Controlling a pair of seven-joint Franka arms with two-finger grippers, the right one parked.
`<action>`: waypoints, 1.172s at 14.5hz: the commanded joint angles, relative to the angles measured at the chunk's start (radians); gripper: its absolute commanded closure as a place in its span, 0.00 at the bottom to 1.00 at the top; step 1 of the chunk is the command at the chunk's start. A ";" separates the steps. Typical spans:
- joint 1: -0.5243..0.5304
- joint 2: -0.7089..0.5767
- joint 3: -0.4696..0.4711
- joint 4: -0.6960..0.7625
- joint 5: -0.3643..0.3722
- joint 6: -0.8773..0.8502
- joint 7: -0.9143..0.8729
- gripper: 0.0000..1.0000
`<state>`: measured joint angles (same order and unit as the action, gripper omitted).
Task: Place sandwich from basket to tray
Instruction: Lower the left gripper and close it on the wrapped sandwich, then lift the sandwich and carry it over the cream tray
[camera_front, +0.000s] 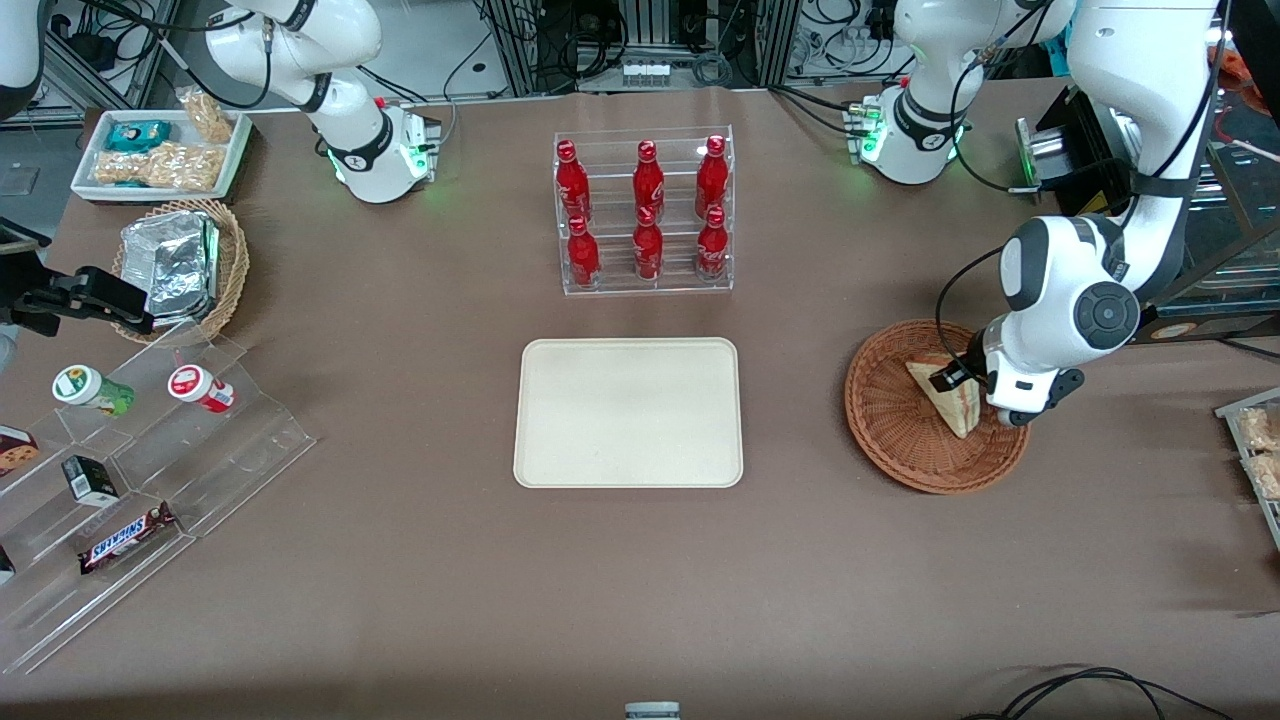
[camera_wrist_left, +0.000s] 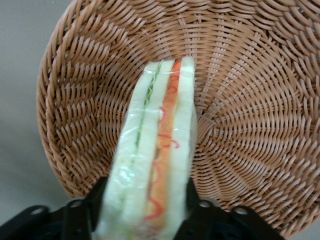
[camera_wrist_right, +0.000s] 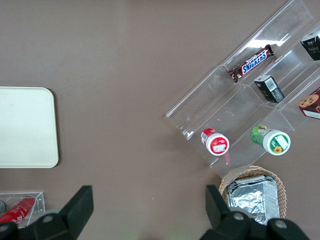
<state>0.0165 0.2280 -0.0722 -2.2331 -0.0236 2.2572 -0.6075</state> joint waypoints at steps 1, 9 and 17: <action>0.006 -0.024 0.000 0.027 -0.002 -0.048 -0.015 0.90; -0.006 -0.022 -0.206 0.329 0.014 -0.313 -0.070 0.92; -0.288 0.207 -0.420 0.467 0.205 -0.277 -0.101 0.89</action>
<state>-0.1815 0.3045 -0.5005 -1.8679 0.1329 1.9743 -0.7017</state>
